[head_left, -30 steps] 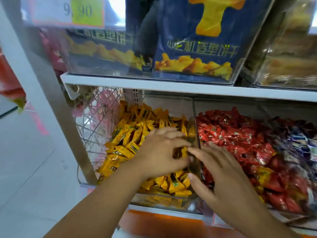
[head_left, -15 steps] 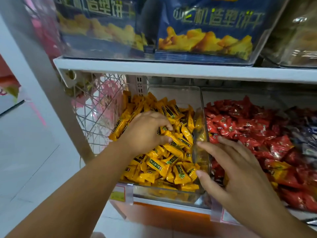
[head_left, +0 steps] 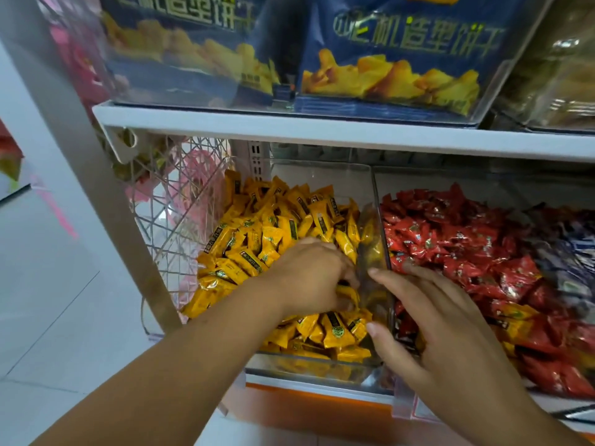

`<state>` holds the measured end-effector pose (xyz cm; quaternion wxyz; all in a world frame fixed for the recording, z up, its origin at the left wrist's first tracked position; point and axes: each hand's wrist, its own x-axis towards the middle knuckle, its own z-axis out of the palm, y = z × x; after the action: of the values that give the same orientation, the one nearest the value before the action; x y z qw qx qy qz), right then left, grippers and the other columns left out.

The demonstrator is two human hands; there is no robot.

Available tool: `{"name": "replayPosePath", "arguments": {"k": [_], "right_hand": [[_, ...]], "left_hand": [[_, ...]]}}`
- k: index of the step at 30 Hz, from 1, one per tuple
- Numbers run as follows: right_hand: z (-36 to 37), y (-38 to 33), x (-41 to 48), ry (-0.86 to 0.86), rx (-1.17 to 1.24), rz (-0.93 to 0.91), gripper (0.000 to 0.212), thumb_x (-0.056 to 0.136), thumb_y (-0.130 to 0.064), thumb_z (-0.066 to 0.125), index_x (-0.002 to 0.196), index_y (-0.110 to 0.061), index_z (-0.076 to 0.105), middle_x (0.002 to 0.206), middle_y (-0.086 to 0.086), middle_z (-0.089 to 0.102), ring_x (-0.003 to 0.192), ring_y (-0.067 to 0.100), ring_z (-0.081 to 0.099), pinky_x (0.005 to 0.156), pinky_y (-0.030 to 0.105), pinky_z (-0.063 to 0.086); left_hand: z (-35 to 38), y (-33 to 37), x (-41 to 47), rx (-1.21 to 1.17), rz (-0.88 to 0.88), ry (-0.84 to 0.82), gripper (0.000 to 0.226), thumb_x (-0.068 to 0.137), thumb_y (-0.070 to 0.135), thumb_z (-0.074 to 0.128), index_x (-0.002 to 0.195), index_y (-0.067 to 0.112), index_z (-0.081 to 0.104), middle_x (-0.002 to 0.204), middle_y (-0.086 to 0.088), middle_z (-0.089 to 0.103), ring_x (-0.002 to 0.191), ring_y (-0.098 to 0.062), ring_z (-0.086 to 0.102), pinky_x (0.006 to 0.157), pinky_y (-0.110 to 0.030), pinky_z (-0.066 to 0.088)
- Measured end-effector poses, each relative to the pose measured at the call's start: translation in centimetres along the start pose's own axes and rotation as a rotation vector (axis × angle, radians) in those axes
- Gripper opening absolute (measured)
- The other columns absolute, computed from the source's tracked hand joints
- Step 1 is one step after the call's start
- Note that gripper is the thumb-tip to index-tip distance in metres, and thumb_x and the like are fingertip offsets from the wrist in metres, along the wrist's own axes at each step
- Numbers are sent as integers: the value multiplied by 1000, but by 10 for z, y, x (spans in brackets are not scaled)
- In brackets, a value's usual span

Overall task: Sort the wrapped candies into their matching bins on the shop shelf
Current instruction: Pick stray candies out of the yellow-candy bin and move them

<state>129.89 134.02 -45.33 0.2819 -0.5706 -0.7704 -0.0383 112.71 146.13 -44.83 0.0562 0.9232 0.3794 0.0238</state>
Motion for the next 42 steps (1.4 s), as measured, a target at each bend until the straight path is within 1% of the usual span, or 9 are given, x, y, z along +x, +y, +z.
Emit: {"name": "replayPosePath", "arguments": {"k": [8,11,16,23,28,32,36,39,42], "right_hand": [[-1,3,1,-12,12,-7,55,85,-57,46,136,-39,45,123,-18,55,129,9,40,105,34,32],[1,3,1,8,17,-28,55,84,-55,47,136,-36,47,120,-15,58,127,12,42,103,37,35],[2,3,2,38,12,-59,55,84,-53,47,135,-34,47,120,-19,49,125,14,44,101,40,36],[3,5,1,14,3,-57,55,85,-55,46,137,-36,44,121,-20,50,126,13,43,104,36,34],[2,5,2,18,3,-60,55,84,-54,48,136,-37,45,120,-20,52,125,12,44,104,36,34],[2,5,2,34,9,-68,56,83,-54,48,136,-36,46,120,-22,49,125,12,43,101,39,36],[2,6,2,27,29,-68,55,83,-54,49,135,-36,46,120,-22,49,125,12,44,104,33,34],[2,5,3,33,24,-67,55,83,-53,49,135,-35,47,118,-19,54,124,12,45,100,40,36],[3,5,3,35,20,-67,55,82,-52,50,135,-34,48,118,-16,57,123,12,45,103,32,36]], "left_hand": [[-14,-35,12,-16,-164,47,26,90,39,63,114,49,63,150,19,37,140,-12,27,112,-38,17],[-8,-27,15,59,-129,-14,42,89,23,59,119,54,59,153,15,30,142,-14,19,111,-43,14],[0,-18,18,156,-116,-58,36,93,60,40,126,55,52,154,5,24,144,-18,10,113,-49,8],[7,-17,26,232,-170,-61,54,87,61,52,139,54,37,156,0,17,144,-24,9,112,-50,9],[4,-19,23,81,-171,91,34,84,49,66,118,46,62,148,6,34,139,-19,23,110,-43,16],[-3,-23,17,-296,-211,236,19,77,48,74,94,43,67,145,12,40,138,-18,25,113,-39,17],[-14,-20,14,-611,-173,380,18,79,36,73,78,31,56,101,13,64,107,-18,55,97,-46,42],[-17,-10,14,-840,-130,242,20,92,4,59,92,22,50,98,2,69,84,-14,69,76,-46,54],[-11,-7,22,-624,-159,97,21,96,5,47,101,25,44,92,-1,58,73,-16,58,67,-38,49]]}}
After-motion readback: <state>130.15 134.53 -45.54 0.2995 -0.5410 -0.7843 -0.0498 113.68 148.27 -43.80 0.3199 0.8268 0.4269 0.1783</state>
